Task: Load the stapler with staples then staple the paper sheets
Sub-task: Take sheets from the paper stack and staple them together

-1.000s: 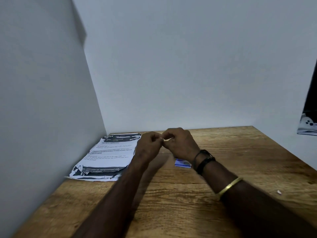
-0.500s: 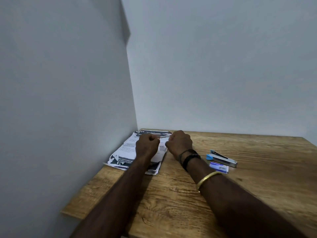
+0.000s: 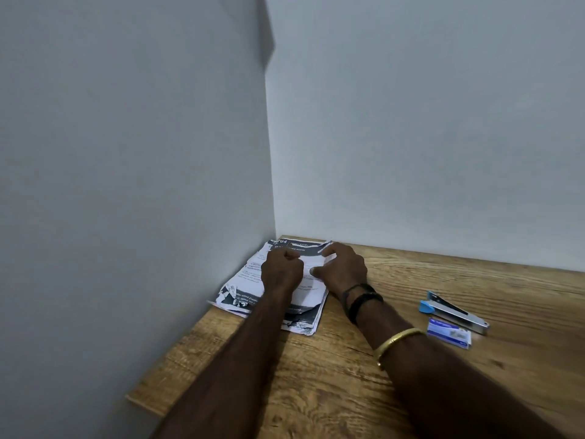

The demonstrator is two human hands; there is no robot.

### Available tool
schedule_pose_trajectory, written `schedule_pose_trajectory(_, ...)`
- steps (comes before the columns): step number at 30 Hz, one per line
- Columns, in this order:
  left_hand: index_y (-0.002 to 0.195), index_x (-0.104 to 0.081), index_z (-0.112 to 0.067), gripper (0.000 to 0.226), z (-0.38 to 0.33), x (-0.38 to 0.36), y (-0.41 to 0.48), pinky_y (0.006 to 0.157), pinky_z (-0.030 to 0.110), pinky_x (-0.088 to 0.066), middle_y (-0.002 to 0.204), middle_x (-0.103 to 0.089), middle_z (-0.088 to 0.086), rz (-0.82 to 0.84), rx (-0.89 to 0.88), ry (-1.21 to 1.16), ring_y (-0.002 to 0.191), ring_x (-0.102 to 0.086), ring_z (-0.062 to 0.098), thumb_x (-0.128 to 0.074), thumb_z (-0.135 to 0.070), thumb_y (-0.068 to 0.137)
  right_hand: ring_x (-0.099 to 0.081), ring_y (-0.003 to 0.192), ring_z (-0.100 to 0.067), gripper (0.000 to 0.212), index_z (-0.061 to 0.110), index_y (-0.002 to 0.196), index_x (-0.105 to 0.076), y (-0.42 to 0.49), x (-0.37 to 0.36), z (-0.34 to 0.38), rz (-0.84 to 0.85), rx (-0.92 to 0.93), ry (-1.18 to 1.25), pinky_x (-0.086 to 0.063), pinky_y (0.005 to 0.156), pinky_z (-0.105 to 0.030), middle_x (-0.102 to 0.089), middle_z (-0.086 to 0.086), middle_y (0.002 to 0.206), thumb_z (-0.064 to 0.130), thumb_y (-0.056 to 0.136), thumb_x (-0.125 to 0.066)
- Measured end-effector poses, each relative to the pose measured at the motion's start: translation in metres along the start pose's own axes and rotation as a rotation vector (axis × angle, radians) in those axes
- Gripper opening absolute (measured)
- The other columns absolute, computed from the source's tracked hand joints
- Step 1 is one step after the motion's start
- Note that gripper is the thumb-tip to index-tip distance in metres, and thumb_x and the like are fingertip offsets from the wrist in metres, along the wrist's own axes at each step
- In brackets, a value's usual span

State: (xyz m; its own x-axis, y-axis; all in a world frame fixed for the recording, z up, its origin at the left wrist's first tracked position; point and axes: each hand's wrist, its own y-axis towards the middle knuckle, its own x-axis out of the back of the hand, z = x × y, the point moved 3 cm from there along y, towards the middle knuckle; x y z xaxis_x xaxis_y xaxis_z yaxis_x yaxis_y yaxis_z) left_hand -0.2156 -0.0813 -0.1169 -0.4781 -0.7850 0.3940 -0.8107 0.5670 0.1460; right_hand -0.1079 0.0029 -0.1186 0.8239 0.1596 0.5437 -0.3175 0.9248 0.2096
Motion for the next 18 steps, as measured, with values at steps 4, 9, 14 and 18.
schedule_pose_trajectory(4,0.100,-0.077,-0.022,0.026,-0.001,0.004,0.001,0.103,0.038,-0.050,0.111,-0.077,0.001,-0.030,-0.017,-0.045,0.111,-0.067,0.024,-0.061,-0.008,0.084,-0.076,0.064,-0.027,0.030,0.024,0.092,-0.073,0.005,-0.006,-0.004,0.106,-0.116,0.169,-0.063,0.073,-0.033,-0.076,-0.003,0.087,0.005,0.070,-0.080)
schedule_pose_trajectory(9,0.099,-0.078,-0.021,0.023,-0.009,0.007,-0.002,0.101,0.037,-0.052,0.107,-0.078,0.001,-0.122,-0.078,-0.102,0.106,-0.069,0.022,-0.062,-0.010,0.087,-0.065,0.053,-0.022,0.025,0.016,0.086,-0.078,0.008,-0.001,-0.014,0.114,-0.171,0.491,-0.062,0.062,-0.035,-0.075,-0.011,0.082,-0.007,0.075,-0.074)
schedule_pose_trajectory(14,0.103,-0.078,-0.018,0.024,-0.025,0.011,-0.004,0.103,0.037,-0.052,0.108,-0.078,0.000,-0.122,-0.162,-0.133,0.104,-0.069,0.018,-0.064,-0.007,0.087,-0.076,0.091,-0.036,0.028,0.014,0.097,-0.077,0.007,0.008,-0.016,0.087,-0.166,0.714,-0.063,0.080,-0.049,-0.076,-0.017,0.101,-0.008,0.079,-0.073)
schedule_pose_trajectory(18,0.106,-0.078,-0.015,0.024,-0.039,0.009,-0.008,0.104,0.039,-0.052,0.110,-0.078,0.002,-0.122,-0.220,-0.121,0.105,-0.070,0.019,-0.065,-0.009,0.087,-0.074,0.098,-0.040,0.027,0.010,0.101,-0.076,0.001,0.022,-0.015,0.071,-0.159,0.807,-0.062,0.084,-0.051,-0.074,-0.020,0.108,-0.008,0.083,-0.071)
